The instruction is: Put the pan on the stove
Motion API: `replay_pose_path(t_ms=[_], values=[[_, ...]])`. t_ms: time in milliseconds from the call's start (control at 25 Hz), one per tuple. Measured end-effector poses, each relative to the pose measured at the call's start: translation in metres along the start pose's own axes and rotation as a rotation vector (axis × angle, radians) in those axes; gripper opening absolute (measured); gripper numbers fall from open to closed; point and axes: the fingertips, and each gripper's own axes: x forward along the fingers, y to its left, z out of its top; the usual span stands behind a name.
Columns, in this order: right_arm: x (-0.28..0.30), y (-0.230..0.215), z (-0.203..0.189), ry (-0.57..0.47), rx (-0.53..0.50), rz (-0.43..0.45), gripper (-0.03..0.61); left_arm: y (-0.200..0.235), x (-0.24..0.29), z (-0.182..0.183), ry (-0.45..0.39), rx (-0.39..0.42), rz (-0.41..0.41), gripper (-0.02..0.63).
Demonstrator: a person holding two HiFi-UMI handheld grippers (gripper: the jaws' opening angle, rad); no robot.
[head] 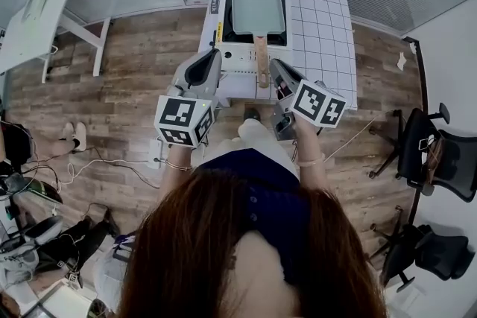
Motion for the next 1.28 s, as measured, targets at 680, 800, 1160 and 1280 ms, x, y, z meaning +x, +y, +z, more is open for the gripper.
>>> replay_pose_path(t_ms=[680,800,1160,1280], values=[[-0.036,0.038,-0.010,-0.091,-0.235,-0.068,0.011,-0.018,-0.037,-0.005,-0.015,0.019,-0.026,0.010],[-0.042,0.043,-0.013,-0.109,-0.260,-0.066,0.011,-0.021,-0.040,-0.006,-0.018,0.026,-0.030,0.009],[-0.061,0.061,-0.008,-0.195,-0.408,-0.106,0.009,-0.031,-0.051,0.004,-0.055,0.056,-0.041,0.009],[-0.065,0.066,-0.005,-0.226,-0.450,-0.117,0.009,-0.034,-0.055,0.006,-0.066,0.067,-0.038,0.010]])
